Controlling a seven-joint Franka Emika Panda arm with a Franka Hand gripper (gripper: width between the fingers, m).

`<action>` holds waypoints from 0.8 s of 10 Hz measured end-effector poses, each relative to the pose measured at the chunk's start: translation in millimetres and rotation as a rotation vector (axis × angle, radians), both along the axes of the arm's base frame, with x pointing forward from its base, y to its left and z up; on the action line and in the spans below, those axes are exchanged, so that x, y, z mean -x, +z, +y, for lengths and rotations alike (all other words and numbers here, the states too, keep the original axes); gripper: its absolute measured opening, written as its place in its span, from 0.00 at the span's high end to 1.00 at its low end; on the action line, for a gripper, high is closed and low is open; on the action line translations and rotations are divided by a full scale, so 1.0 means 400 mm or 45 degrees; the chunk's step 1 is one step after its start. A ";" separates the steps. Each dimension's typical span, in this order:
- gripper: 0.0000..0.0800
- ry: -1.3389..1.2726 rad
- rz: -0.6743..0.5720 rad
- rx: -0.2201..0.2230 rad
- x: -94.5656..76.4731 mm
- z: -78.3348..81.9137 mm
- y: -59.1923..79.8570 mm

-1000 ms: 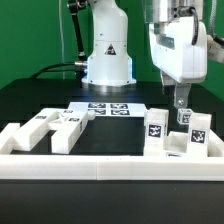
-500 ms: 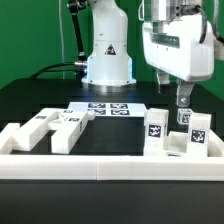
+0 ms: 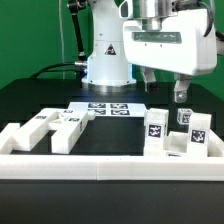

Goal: Assemble chair

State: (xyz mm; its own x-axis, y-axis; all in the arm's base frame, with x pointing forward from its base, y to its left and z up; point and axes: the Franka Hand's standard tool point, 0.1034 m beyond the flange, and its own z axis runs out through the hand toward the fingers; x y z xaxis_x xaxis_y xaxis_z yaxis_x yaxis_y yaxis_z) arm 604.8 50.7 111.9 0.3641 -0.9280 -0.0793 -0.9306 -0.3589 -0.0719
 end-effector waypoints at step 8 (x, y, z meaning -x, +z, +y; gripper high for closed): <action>0.19 0.434 -0.062 0.046 0.014 0.011 -0.020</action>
Offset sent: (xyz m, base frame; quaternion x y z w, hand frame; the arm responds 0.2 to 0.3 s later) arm -0.0037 0.0253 -0.0096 0.0271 0.0049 -0.3270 0.9446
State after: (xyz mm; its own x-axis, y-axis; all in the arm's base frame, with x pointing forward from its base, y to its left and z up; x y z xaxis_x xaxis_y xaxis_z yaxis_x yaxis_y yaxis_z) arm 599.1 54.9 103.7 0.6563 -0.7541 -0.0239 -0.7524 -0.6518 -0.0949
